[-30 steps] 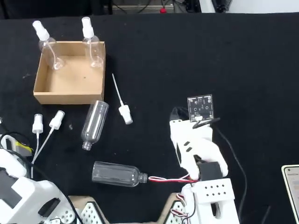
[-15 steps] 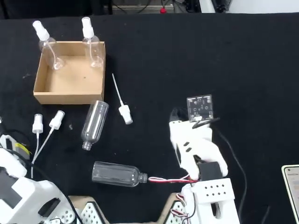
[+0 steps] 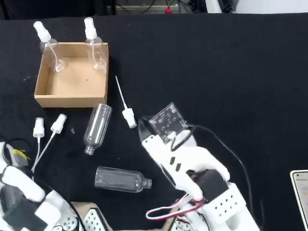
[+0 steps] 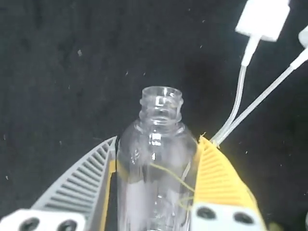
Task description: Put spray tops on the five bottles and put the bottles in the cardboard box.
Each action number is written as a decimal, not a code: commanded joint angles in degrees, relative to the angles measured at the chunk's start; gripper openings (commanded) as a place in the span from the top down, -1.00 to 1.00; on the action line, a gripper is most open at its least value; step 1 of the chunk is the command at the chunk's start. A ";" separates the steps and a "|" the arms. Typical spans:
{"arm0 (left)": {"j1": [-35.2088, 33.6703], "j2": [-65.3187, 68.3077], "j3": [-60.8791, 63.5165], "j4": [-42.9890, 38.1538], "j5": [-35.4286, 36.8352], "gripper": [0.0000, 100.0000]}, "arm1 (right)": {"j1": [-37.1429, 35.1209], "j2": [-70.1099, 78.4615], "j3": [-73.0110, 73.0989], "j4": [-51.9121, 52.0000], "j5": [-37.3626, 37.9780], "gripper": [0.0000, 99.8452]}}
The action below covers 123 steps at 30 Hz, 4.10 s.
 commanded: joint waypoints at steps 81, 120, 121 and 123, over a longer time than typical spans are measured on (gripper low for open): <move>-12.44 -23.47 7.43 -11.78 10.29 0.77 | -24.00 140.44 -131.38 21.80 -57.76 0.84; 21.14 -23.65 -17.10 6.33 21.19 0.77 | -1.49 103.52 -162.86 54.33 -27.08 0.95; 23.34 -23.65 -18.77 7.74 21.54 0.77 | -0.53 101.67 -162.24 54.33 -26.99 0.95; 28.35 -24.35 -21.58 11.08 22.24 0.77 | 0.53 97.36 -159.78 54.33 -24.35 0.95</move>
